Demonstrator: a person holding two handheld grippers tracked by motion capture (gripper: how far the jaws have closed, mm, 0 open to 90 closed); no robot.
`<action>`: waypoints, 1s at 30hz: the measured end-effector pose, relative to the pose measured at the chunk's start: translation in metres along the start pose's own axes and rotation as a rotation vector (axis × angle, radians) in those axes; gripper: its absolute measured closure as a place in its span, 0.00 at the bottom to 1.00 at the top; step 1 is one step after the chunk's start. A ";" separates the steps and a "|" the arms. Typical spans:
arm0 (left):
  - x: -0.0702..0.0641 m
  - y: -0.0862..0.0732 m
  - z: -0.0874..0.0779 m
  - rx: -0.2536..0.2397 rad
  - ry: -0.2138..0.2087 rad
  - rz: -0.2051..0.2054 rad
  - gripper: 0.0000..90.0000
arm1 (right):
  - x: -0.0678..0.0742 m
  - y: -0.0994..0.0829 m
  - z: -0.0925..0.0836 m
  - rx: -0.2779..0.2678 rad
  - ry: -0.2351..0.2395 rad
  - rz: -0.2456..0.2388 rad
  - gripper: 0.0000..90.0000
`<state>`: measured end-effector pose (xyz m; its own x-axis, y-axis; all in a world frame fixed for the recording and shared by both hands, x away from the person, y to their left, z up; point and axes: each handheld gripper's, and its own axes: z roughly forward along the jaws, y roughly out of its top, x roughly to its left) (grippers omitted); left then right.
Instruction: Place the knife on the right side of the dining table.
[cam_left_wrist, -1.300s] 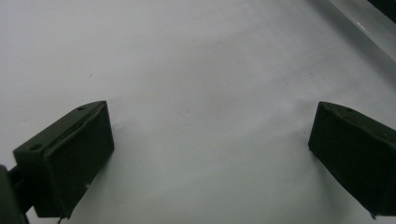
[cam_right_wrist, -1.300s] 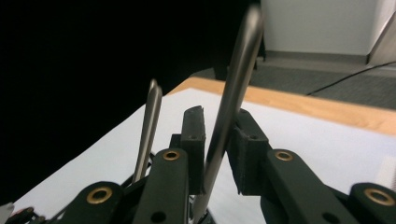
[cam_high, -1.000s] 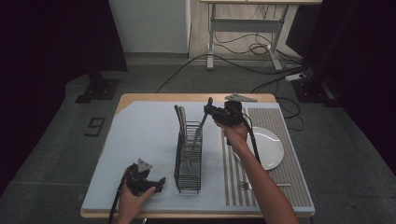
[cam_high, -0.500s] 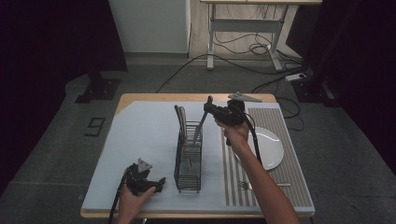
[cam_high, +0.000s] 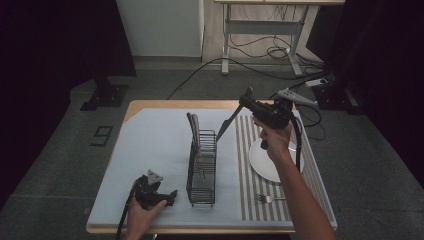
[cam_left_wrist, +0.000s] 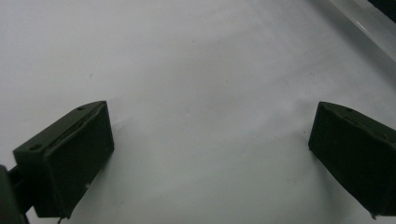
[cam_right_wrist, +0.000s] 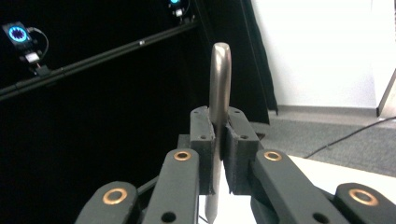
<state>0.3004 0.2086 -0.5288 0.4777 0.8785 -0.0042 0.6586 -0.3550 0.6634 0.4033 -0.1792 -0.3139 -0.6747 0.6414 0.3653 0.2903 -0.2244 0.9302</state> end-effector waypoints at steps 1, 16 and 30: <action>0.000 0.000 0.000 0.000 0.000 0.000 0.00 | 0.000 0.002 -0.003 -0.005 -0.003 -0.005 0.93; 0.000 0.000 0.000 0.001 0.000 0.000 0.00 | -0.039 -0.012 -0.021 -0.001 -0.104 0.036 0.93; 0.000 0.000 0.000 0.001 -0.001 0.000 0.00 | -0.077 -0.046 0.002 0.029 -0.192 0.070 0.93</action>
<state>0.3005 0.2087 -0.5288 0.4784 0.8781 -0.0049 0.6590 -0.3553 0.6629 0.4428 -0.2168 -0.3844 -0.5117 0.7534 0.4129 0.3534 -0.2535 0.9005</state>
